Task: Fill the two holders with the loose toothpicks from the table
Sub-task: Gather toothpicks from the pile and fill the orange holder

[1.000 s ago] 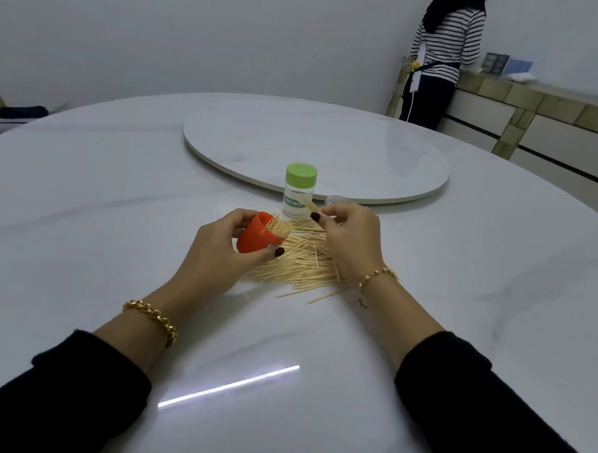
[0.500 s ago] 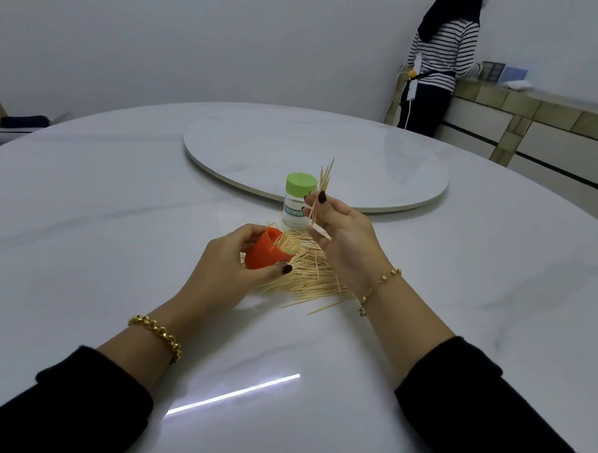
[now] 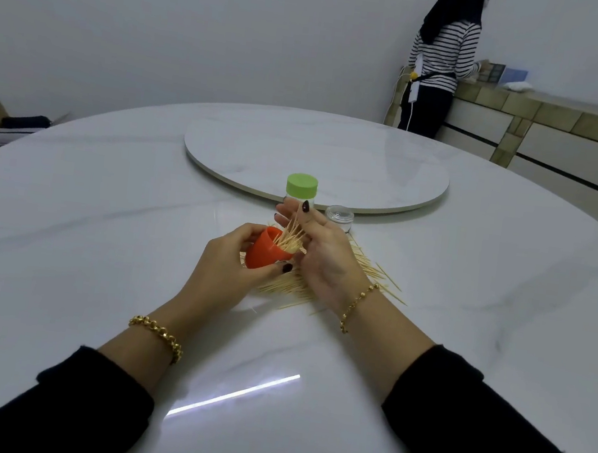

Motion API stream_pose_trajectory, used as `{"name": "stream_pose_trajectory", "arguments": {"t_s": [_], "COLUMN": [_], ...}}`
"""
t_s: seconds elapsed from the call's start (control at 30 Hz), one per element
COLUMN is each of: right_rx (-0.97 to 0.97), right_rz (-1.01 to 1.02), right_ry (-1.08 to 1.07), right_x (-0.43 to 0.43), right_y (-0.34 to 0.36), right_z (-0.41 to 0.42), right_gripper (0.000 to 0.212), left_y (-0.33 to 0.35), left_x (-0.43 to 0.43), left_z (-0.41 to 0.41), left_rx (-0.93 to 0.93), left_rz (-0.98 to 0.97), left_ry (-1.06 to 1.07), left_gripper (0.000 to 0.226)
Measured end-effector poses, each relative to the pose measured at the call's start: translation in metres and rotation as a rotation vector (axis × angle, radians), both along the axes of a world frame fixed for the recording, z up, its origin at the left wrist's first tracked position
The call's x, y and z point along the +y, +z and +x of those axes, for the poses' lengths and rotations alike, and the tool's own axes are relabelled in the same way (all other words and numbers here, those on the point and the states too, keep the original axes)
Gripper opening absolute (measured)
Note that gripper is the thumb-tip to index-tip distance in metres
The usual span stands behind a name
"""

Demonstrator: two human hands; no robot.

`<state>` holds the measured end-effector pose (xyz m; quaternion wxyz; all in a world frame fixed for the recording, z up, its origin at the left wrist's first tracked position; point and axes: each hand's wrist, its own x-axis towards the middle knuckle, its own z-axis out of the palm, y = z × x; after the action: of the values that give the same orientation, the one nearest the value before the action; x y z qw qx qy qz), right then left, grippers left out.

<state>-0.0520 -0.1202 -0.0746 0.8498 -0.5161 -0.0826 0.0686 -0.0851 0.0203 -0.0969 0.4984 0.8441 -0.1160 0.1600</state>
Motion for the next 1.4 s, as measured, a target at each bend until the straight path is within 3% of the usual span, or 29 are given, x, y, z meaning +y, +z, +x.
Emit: {"name": "stream_pose_trajectory", "arguments": {"t_s": [0.1,0.27,0.57,0.87,1.1,1.23,1.4], "right_rx": [-0.034,-0.250,-0.646,-0.648,-0.558,-0.647,-0.777], "right_rz": [-0.047,-0.346,-0.635,-0.711,-0.730,-0.816,-0.937], "right_ry": [-0.054,-0.271,-0.354,-0.296,-0.245,-0.169,-0.224], "right_x": [-0.002,0.000,0.001,0.002,0.005,0.012,0.011], "right_y": [0.002,-0.005,-0.014,-0.015,-0.017,-0.016,-0.013], "right_z": [0.000,-0.002,-0.010,-0.016,-0.018,-0.027,-0.026], "right_gripper": [0.025,0.035,0.045,0.043,0.055,0.053,0.050], "left_y": [-0.001,0.000,0.002,0.002,0.003,0.006,0.008], "left_x": [0.000,0.000,0.001,0.006,0.005,0.002,0.003], "left_z": [0.000,0.000,-0.001,0.002,0.001,-0.005,-0.004], "left_rx": [0.003,0.009,-0.026,-0.012,-0.027,-0.029,-0.040], "left_rz": [0.004,0.011,-0.027,-0.123,-0.086,-0.017,-0.052], "left_ry": [-0.001,-0.002,0.026,0.076,0.072,0.038,0.059], "left_gripper": [0.050,0.051,0.047,0.045,0.046,0.034,0.035]}}
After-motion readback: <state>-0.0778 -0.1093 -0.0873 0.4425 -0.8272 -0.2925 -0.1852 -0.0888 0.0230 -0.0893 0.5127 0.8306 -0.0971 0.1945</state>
